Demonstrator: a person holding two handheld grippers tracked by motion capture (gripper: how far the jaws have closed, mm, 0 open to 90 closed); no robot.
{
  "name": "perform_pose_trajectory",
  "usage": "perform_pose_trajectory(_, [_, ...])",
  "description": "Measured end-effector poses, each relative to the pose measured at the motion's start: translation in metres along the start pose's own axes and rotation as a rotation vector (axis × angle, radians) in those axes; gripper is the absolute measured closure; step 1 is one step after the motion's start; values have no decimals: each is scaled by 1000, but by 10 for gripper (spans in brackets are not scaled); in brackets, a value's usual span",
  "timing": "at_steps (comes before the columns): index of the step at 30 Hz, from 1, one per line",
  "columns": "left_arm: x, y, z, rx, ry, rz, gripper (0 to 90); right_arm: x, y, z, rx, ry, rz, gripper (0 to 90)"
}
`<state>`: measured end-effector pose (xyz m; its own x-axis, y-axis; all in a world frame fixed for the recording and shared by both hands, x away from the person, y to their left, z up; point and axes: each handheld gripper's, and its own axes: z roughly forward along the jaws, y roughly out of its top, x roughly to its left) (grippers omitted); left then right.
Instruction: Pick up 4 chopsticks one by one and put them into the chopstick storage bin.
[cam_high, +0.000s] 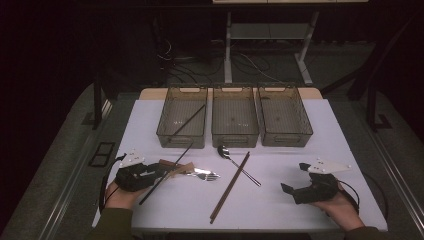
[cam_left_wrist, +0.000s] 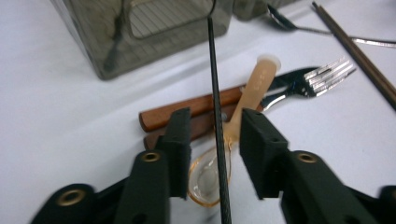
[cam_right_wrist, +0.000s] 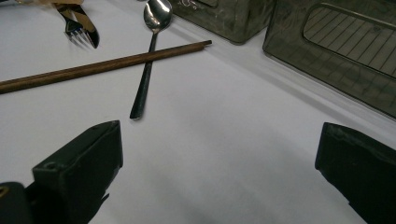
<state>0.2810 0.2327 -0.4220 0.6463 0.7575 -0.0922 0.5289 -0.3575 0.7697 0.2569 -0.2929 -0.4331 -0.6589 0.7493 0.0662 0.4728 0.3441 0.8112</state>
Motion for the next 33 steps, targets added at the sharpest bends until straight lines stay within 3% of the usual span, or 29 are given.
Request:
perform_pose_trajectory(11, [2,-3,4,31,-18,-1,757,0,0,0,5,2,1,9])
perform_pose_trajectory(19, [3,-5,7,42,-44,-10,782,0,0,0,5,1,1,9])
perform_pose_trajectory(33, [2,-6,13,79,-47,7,803,0,0,1,7,2,-2,10])
